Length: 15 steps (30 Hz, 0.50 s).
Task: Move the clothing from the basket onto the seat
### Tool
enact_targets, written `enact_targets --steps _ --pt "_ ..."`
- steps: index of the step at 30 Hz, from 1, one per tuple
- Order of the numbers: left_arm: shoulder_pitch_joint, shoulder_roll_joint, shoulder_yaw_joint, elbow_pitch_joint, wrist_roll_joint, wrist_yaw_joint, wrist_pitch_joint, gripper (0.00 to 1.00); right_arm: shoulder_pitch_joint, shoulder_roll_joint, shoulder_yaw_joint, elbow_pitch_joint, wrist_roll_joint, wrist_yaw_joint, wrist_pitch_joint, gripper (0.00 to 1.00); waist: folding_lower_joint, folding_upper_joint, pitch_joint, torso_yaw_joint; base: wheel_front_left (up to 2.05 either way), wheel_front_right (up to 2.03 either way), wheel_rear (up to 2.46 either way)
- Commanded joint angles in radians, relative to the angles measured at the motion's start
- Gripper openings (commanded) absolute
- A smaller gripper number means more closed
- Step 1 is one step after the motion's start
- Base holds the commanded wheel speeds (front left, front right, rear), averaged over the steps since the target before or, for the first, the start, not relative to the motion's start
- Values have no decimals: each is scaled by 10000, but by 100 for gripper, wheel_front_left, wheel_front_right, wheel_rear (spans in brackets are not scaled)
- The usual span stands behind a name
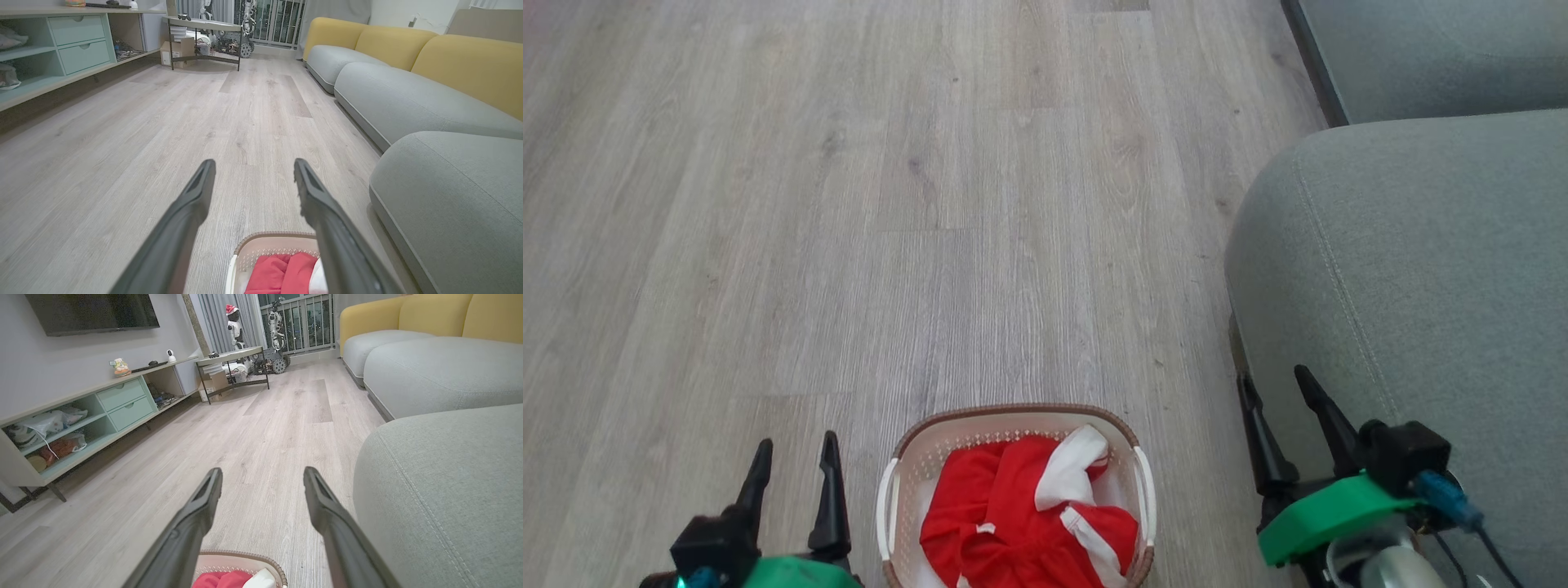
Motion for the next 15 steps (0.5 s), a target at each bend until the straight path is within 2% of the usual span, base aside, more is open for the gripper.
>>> enact_targets --steps 1,8,15 --pt "-204 71 213 -318 329 53 -188 100 -415 -103 285 -412 -391 -2 -193 100 0 0 -21 4 0 0 0" --pt "-72 67 202 -325 987 76 -393 100 -372 -106 404 -453 -1172 -2 -400 100 0 0 -99 5 0 0 0" --pt "-41 63 225 -250 924 27 -398 100 -342 -106 385 -429 -1170 -2 -406 100 0 0 -127 -2 0 0 0"
